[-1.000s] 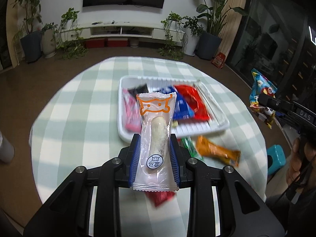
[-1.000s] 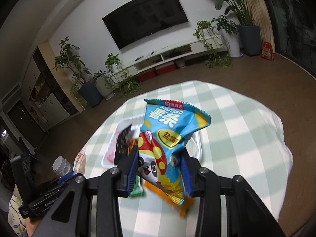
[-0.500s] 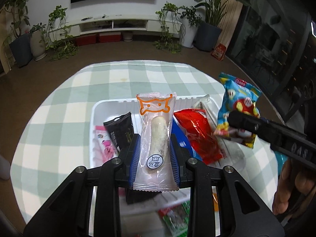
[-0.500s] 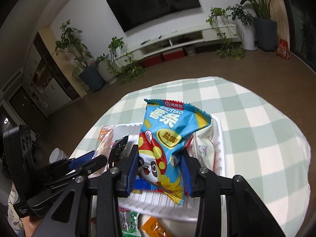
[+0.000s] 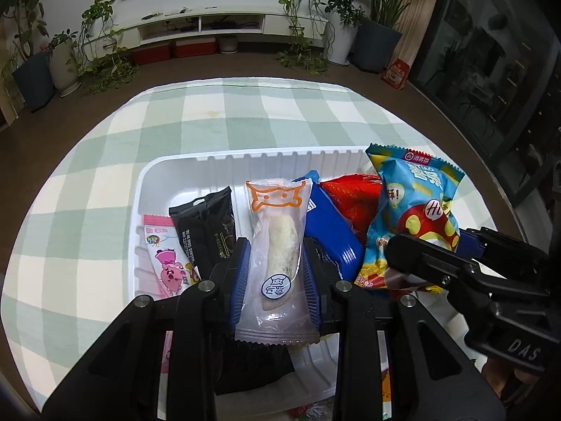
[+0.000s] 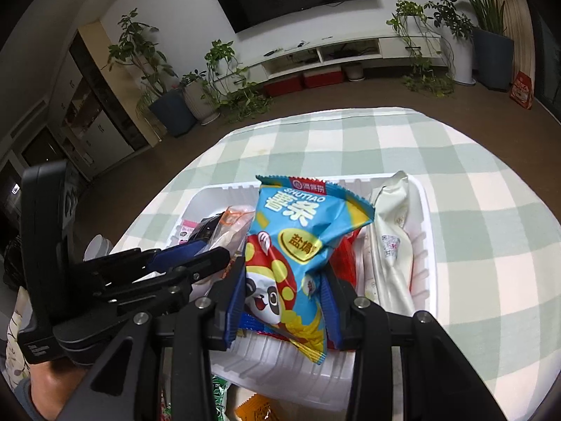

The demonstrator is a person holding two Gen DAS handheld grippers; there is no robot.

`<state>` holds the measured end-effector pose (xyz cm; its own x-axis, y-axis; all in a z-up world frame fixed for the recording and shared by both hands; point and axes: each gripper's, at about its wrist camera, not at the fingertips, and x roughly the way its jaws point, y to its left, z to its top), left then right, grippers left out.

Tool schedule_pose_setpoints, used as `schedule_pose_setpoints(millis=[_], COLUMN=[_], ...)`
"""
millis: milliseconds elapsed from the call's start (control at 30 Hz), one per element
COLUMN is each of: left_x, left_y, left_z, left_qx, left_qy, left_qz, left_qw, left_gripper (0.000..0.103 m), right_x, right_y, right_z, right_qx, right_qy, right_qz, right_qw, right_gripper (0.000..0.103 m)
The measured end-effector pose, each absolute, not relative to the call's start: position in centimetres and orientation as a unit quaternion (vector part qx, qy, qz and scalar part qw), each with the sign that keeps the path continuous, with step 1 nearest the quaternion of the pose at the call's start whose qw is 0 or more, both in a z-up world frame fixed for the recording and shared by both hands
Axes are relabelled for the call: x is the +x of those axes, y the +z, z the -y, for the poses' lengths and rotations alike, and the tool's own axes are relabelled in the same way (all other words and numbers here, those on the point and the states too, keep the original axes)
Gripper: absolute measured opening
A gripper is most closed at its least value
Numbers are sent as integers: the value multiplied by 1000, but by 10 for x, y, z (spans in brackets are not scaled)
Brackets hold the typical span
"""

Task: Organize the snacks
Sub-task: 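Lower both packets into the tray and open both grippers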

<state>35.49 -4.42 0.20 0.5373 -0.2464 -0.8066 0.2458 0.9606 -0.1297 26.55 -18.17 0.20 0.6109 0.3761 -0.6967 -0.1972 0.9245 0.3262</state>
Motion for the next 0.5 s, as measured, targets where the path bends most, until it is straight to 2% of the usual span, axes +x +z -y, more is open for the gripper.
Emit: schedule_pose_setpoints(millis=[500], left_x=[358], left_y=[-16], left_z=[50], left_qx=[7], left_qy=[-138], left_qz=[-460], left_qw=[877], left_gripper=[31], right_x=[270], right_y=[-21], right_z=[176], right_qx=[79], right_qy=[156], right_qz=[-420], right_qw=[890], right_gripper=[42])
